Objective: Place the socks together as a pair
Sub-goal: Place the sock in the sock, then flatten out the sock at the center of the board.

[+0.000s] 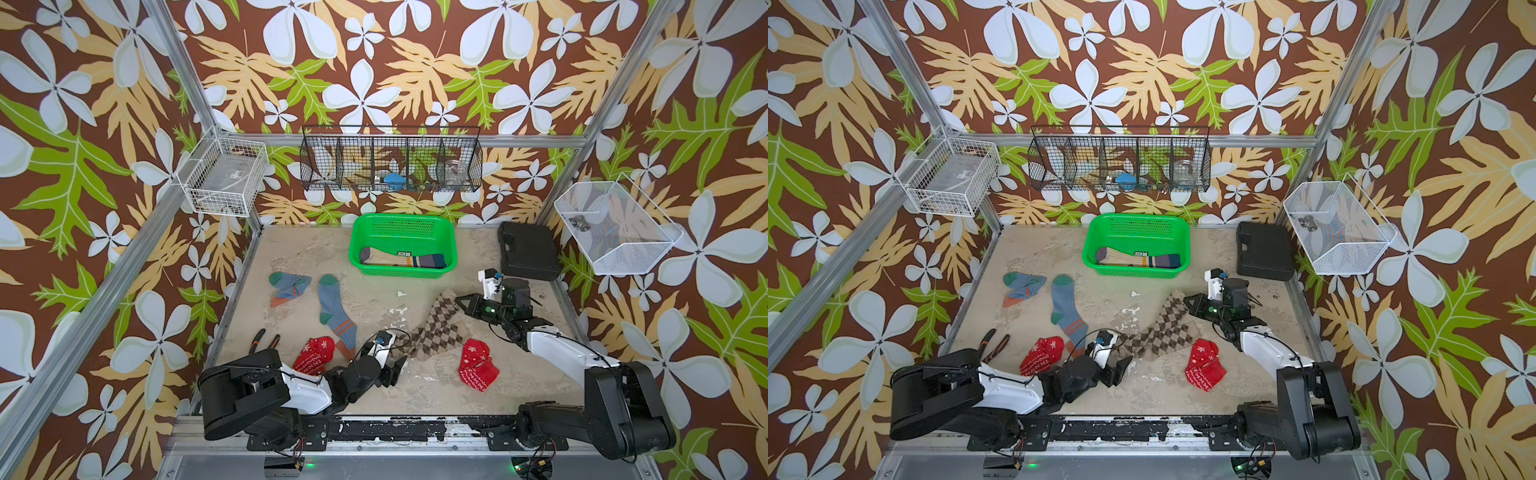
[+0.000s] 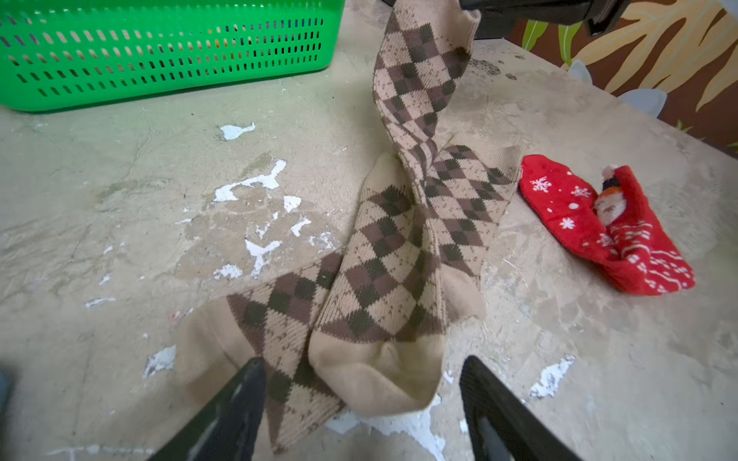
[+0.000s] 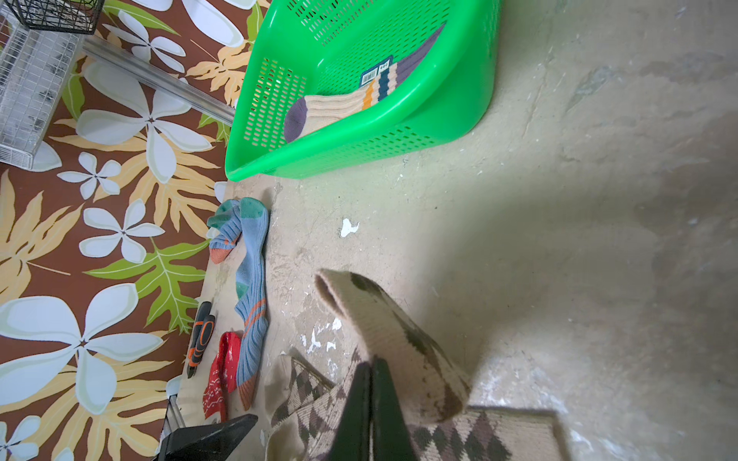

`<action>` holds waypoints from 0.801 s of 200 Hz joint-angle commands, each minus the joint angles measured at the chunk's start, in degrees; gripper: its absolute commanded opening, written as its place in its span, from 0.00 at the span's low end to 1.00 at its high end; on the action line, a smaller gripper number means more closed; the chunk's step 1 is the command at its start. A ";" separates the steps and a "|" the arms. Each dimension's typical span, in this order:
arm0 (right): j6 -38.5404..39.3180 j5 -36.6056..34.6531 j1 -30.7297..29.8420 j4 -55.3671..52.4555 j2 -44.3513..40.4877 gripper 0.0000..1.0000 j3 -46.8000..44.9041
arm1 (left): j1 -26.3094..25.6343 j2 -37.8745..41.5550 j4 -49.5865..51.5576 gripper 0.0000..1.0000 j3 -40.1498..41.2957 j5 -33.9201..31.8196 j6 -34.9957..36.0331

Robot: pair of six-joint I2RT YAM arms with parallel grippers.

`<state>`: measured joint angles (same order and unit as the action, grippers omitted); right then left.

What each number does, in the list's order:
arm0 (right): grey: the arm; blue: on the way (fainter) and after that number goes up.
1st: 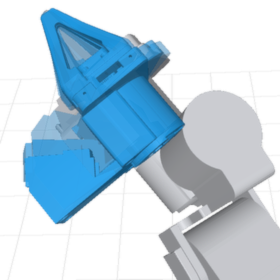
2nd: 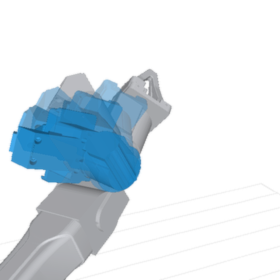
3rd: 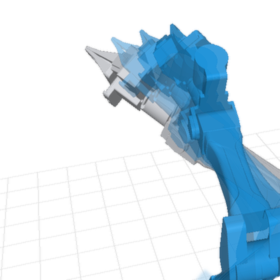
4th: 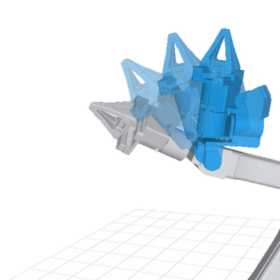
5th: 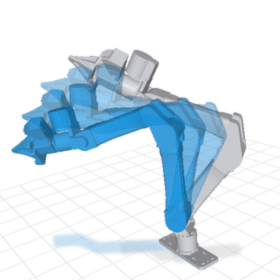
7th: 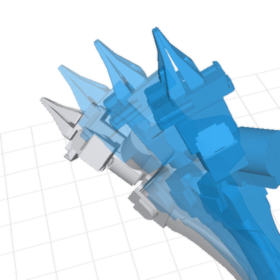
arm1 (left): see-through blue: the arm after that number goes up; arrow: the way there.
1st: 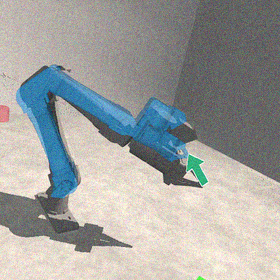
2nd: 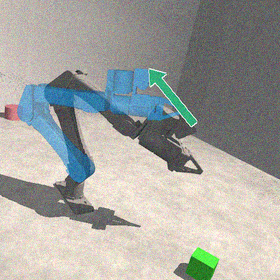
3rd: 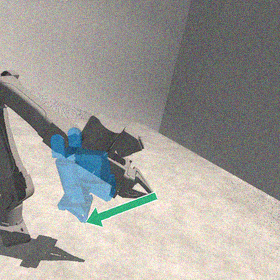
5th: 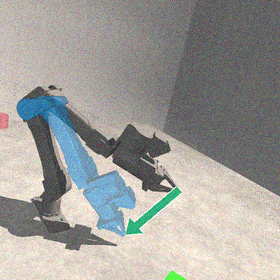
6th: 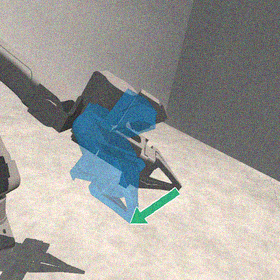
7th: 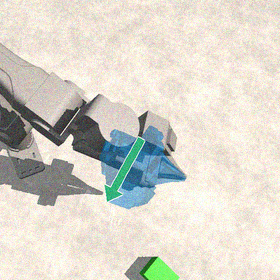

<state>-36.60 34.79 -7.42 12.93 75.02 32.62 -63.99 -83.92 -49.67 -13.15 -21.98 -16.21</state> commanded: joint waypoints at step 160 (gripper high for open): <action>3.59 13.98 -0.05 -12.00 -12.59 0.00 -0.60 | -0.59 16.85 31.74 0.00 -17.78 3.45 -3.60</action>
<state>-33.52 42.52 -7.42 4.69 65.89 32.80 -64.77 -72.69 -35.27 -25.08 -20.25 -16.67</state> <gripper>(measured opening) 0.049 0.062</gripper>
